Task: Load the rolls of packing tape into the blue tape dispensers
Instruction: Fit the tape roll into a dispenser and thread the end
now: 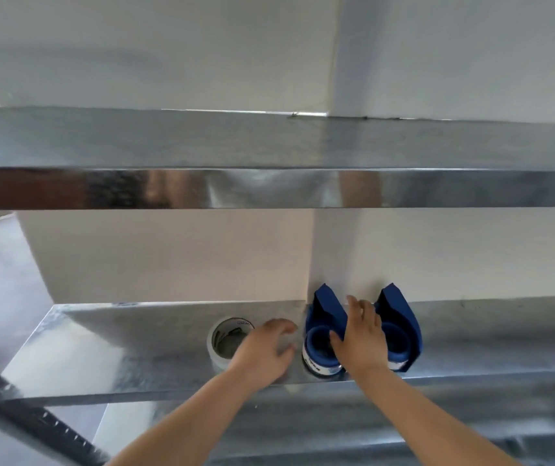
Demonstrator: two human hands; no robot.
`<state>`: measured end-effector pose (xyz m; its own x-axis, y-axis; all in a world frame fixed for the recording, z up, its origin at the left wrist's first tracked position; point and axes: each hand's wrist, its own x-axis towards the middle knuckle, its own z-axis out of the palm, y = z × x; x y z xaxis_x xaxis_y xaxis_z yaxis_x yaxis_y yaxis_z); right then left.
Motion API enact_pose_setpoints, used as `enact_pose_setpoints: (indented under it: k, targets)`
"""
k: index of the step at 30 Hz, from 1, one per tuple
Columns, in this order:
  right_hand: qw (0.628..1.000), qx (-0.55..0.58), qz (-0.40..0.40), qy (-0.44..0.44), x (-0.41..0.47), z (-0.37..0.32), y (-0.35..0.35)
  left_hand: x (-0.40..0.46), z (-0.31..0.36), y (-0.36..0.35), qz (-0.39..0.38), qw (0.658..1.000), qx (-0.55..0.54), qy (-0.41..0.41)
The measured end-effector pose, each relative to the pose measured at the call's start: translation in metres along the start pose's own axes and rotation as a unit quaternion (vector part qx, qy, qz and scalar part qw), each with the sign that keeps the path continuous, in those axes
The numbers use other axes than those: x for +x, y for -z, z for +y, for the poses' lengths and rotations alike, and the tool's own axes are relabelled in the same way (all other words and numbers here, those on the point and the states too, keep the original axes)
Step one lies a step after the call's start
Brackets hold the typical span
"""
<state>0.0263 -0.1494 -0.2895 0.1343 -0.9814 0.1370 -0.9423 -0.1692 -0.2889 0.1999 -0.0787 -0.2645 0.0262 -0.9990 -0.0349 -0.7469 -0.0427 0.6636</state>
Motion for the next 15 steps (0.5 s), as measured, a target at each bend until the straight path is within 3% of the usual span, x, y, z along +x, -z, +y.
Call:
enact_pose_setpoints:
  k: [2,4,8,11,13,15]
  targets:
    - [0.988,0.044,-0.118,-0.091,0.005,0.001,0.002,0.003,0.010,-0.014,-0.029,0.999,-0.008,0.017]
    - [0.972,0.075,-0.182,-0.127,0.009,0.000,0.001,0.007,0.017,-0.027,-0.041,0.997,-0.025,0.056]
    - [0.969,0.073,-0.200,-0.129,0.014,0.001,0.001,0.010,0.022,-0.036,-0.033,0.989,-0.081,0.123]
    - [0.949,0.170,-0.217,-0.150,0.016,0.005,0.006,0.012,0.022,-0.029,0.018,0.976,-0.145,0.158]
    - [0.894,0.320,-0.252,-0.188,0.015,0.005,0.015,0.014,0.020,-0.018,0.047,0.958,-0.217,0.183]
    - [0.807,0.472,-0.286,-0.210,0.012,0.002,0.026,0.013,0.020,-0.005,0.015,0.931,-0.309,0.195]
